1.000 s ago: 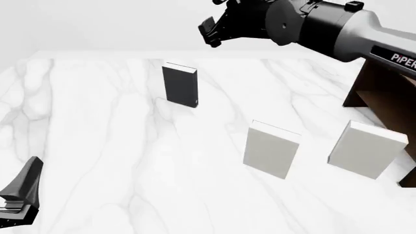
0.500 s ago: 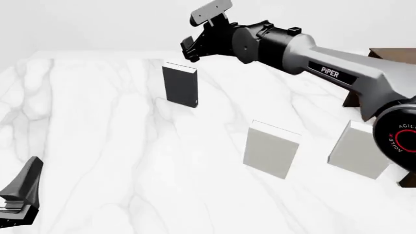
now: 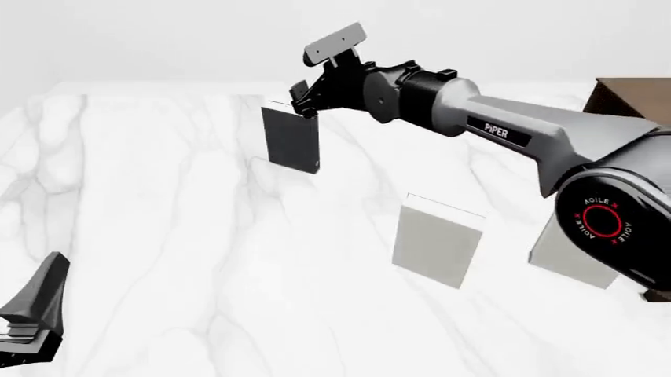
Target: Pick up the book on the left and place it on top of the shelf.
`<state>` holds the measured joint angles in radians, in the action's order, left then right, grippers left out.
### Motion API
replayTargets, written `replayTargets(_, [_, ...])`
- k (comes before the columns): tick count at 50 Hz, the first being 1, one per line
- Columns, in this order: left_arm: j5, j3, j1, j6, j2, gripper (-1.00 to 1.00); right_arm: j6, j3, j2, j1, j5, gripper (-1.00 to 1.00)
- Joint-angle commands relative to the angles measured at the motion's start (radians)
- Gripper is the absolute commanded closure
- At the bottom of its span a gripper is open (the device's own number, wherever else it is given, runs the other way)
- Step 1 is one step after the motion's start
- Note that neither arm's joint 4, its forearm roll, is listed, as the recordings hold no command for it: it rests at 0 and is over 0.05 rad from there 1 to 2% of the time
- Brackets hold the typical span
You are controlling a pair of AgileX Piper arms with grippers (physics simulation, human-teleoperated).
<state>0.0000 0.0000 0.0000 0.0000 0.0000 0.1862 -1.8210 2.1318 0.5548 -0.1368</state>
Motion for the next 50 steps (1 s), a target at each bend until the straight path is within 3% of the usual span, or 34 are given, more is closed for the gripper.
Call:
replayTargets(1, [0.0, 0.0, 0.0, 0.0, 0.0, -1.0, -0.013, 0.02, 0.026, -0.016, 0.028, -1.0])
replayTargets(50, [0.0, 0.0, 0.0, 0.0, 0.0, -1.0, -0.036, -0.129, 0.222, -0.018, 0.013, -1.0])
